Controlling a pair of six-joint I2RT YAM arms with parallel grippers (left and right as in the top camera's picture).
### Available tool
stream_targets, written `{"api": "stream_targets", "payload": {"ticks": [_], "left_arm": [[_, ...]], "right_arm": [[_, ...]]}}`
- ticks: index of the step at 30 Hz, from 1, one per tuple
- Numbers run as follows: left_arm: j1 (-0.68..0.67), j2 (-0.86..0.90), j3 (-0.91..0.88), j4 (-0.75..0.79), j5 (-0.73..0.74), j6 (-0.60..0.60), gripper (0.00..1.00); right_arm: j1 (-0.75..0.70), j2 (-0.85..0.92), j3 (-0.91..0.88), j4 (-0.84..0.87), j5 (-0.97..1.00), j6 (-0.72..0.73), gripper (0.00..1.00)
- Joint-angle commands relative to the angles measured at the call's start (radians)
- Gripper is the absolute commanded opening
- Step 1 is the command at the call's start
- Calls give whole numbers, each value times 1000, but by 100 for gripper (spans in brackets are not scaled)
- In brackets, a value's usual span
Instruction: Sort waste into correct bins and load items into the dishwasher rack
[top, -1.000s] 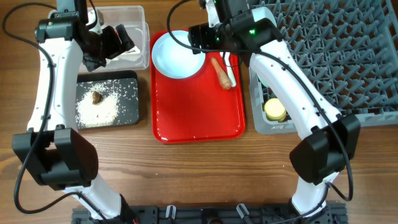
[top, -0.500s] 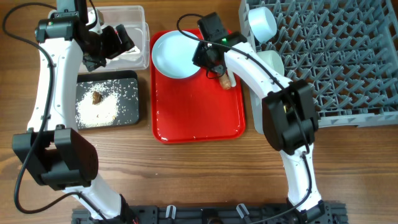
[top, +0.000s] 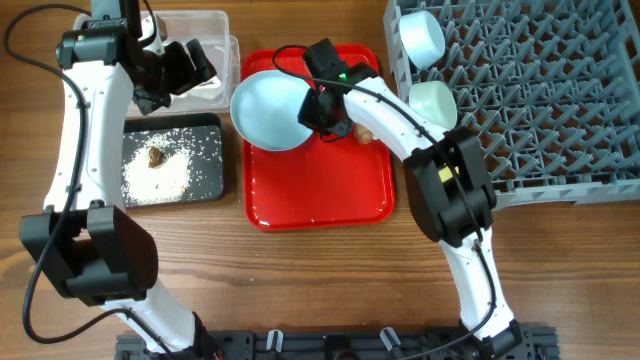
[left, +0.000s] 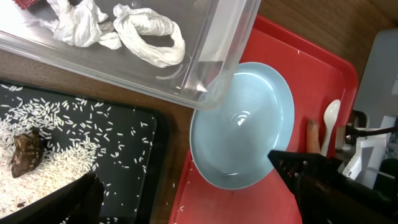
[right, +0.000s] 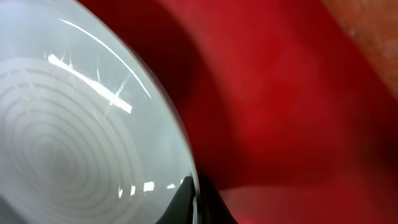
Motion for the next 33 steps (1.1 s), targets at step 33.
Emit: {"api": "stream_targets", "payload": {"ticks": [33], "left_arm": [[4, -15, 6, 2, -6, -1, 100]], "right_arm": [[-393, -301, 7, 158, 922, -1645, 5]]}}
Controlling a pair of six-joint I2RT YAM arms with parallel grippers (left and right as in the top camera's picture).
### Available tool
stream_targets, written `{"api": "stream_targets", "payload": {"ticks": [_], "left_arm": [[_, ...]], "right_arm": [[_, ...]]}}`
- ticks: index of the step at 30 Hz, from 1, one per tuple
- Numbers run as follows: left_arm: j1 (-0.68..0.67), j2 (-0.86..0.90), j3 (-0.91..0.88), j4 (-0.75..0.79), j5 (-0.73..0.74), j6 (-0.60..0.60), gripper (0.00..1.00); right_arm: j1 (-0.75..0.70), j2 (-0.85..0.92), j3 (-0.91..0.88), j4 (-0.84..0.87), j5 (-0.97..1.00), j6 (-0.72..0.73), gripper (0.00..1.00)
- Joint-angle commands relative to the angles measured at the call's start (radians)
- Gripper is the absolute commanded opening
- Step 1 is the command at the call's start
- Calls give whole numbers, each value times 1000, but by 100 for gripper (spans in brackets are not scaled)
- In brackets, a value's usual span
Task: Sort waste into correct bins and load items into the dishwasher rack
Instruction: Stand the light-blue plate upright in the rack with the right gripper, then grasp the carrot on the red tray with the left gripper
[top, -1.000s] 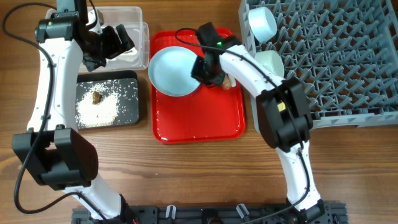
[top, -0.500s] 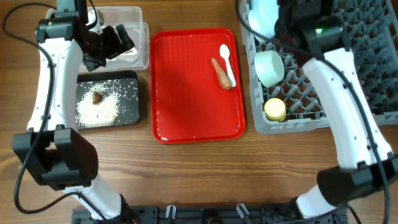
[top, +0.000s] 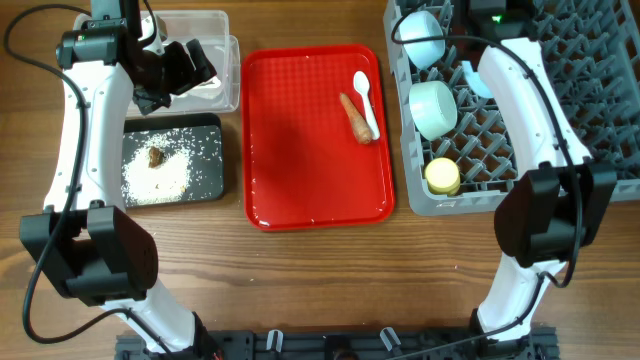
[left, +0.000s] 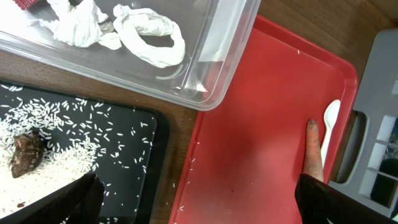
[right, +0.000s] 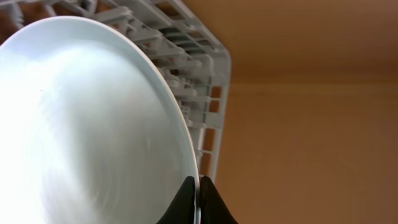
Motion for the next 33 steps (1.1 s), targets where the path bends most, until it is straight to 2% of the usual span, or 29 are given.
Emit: {"api": "stream_targets", "payload": {"ticks": [1, 2, 3, 5, 6, 11, 13, 17, 20, 21, 22, 25, 26, 27, 28, 30, 33], "left_arm": [[4, -15, 6, 3, -6, -2, 100], [4, -15, 6, 3, -6, -2, 100], [4, -15, 6, 3, -6, -2, 100], [4, -15, 6, 3, -6, -2, 100], [4, -15, 6, 3, -6, -2, 100], [4, -15, 6, 3, -6, -2, 100], [4, -15, 6, 24, 2, -29, 100], [4, -15, 6, 32, 17, -47, 100], [-8, -16, 6, 40, 194, 3, 100], [-50, -16, 6, 72, 205, 29, 100], [-122, -15, 6, 118, 176, 28, 99], [-369, -1, 6, 246, -101, -61, 100], [-460, 19, 6, 288, -197, -132, 99], [-551, 56, 6, 317, -333, -270, 100], [-596, 85, 6, 328, -394, -331, 100], [-664, 168, 6, 344, -450, -418, 100], [-681, 281, 6, 373, -400, -436, 100]], "right_arm": [[5, 16, -1, -27, -133, -14, 34], [6, 15, -1, -32, -151, 27, 85], [6, 15, -1, -29, -151, 133, 100], [6, 5, 0, -34, -151, 317, 100], [7, -16, 0, -56, -165, 458, 100], [7, -190, 0, -200, -671, 780, 100], [7, -255, 0, -249, -772, 801, 100], [0, -346, 0, -328, -772, 803, 100], [-60, -398, 0, -332, -769, 907, 100], [-104, -419, 0, -339, -774, 942, 100], [-158, -435, 0, -346, -800, 954, 100], [-231, -438, 0, -375, -824, 954, 100], [-248, -438, -1, -394, -824, 954, 100], [-259, -438, -1, -408, -824, 954, 100], [-260, -438, -1, -415, -823, 953, 100], [-260, -438, -1, -435, -824, 952, 100], [-260, -438, -1, -459, -823, 952, 100]]}}
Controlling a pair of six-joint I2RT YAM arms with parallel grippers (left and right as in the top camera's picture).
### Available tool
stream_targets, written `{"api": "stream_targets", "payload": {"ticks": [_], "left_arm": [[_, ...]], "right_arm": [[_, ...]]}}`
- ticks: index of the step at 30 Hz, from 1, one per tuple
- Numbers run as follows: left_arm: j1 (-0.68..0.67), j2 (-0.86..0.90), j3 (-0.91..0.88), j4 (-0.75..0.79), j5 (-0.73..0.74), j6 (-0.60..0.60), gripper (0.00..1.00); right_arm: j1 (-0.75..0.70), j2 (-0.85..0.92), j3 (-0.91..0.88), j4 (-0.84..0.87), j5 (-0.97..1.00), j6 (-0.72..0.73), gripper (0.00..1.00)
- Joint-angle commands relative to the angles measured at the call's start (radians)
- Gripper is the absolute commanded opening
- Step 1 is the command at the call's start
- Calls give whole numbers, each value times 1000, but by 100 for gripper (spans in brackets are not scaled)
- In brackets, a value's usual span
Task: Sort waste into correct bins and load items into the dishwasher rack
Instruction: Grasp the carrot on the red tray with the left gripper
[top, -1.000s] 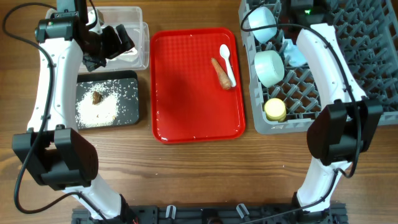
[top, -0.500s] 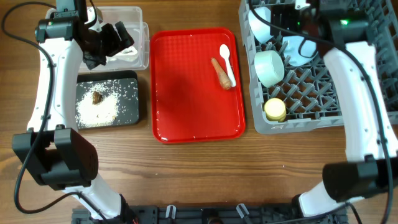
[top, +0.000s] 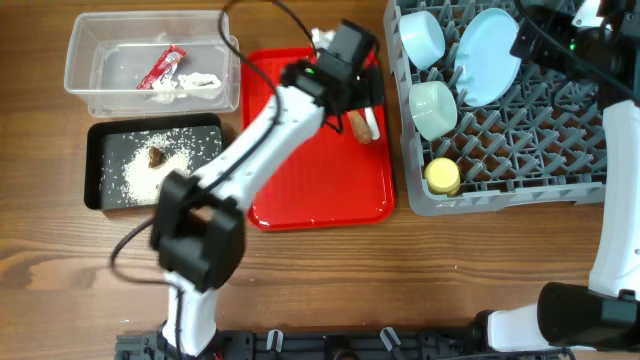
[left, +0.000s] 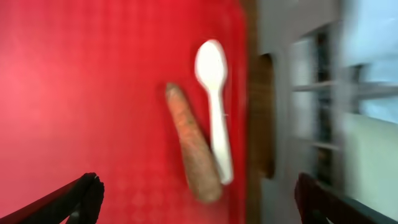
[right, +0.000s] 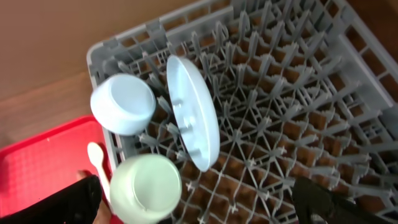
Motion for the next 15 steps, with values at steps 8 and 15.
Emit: {"api": "stream_targets", "payload": {"ticks": [8, 15], "left_arm": [[0, 225, 5, 102, 55, -108, 95], [-1, 267, 5, 52, 132, -108, 59]], "right_arm": [[-5, -16, 3, -32, -16, 15, 100], [-5, -16, 3, -34, -16, 15, 100]]}}
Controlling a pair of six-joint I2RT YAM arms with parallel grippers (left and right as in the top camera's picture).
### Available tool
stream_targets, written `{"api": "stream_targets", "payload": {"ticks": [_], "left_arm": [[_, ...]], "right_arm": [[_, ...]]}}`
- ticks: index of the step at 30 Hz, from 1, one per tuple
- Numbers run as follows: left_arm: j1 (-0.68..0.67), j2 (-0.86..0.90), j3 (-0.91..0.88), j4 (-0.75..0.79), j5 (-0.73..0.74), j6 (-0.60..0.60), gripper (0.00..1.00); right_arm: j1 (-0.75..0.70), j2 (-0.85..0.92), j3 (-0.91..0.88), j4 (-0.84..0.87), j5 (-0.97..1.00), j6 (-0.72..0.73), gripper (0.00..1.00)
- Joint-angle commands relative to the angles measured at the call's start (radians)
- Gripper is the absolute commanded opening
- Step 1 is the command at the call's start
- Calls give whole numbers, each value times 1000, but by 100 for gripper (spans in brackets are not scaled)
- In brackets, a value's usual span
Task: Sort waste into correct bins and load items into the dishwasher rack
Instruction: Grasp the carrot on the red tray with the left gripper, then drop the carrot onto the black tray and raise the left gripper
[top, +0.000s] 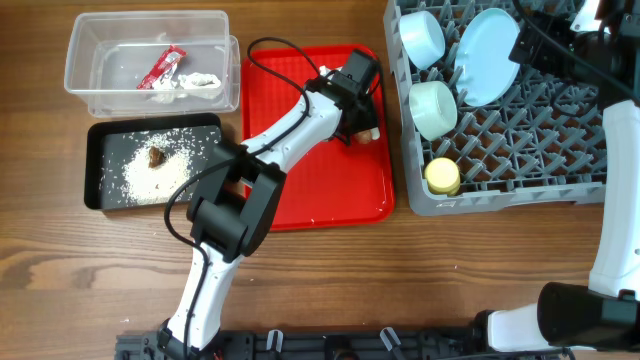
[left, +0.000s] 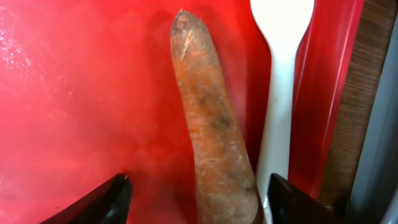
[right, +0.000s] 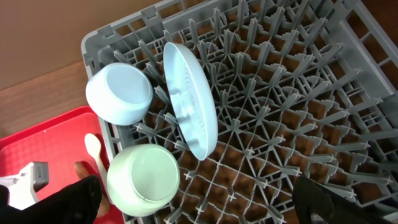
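On the red tray (top: 315, 170) an orange carrot (left: 214, 118) lies beside a white spoon (left: 280, 93). My left gripper (left: 199, 186) is open and low over the tray, one finger on each side of the carrot's thick end; the right finger also clears the spoon. My right gripper (right: 199, 199) hangs open above the grey dishwasher rack (right: 280, 124), holding nothing. In the rack a light blue plate (right: 189, 99) stands on edge, with a blue cup (right: 119, 93) and a green cup (right: 143, 180) next to it.
A clear bin (top: 150, 60) at the back left holds a red wrapper and crumpled tissue. In front of it a black tray (top: 155, 160) carries rice and a brown lump. A yellow round item (top: 443, 176) sits in the rack's near left corner.
My left gripper was higher over the carrot and spoon; now it is down at the tray with its open fingers astride the carrot. The right gripper has barely shifted above the rack.
At first my right gripper was shut on the blue plate at the tray, and the left hung open by the clear bin. Then the plate was over the rack. Then it stood in the rack, released, with the left over the carrot, which it now straddles.
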Motion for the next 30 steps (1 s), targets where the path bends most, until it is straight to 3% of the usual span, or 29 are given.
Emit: {"api": "stream_targets", "payload": {"ticks": [1, 7, 11, 14, 18, 23, 26, 30], "left_arm": [[1, 32, 3, -26, 29, -6, 49], [19, 2, 44, -109, 31, -5, 13], [62, -85, 71, -198, 31, 55, 11], [156, -236, 71, -304, 12, 55, 18], [415, -449, 71, -456, 11, 47, 8], [763, -475, 16, -665, -118, -93, 4], [851, -475, -115, -620, -119, -188, 8], [858, -475, -413, -349, -119, -295, 5]], "right_arm": [[-5, -16, 3, -3, -17, 12, 100], [-5, -16, 3, -13, -16, 11, 100], [-5, -16, 3, -12, -16, 11, 100], [-5, -16, 3, -10, -4, 11, 100], [-5, -16, 3, -7, -1, 12, 100], [-5, -13, 3, -6, -1, 12, 100], [-4, -7, 3, -6, -1, 15, 100], [-4, -4, 3, -7, -1, 16, 100]]}}
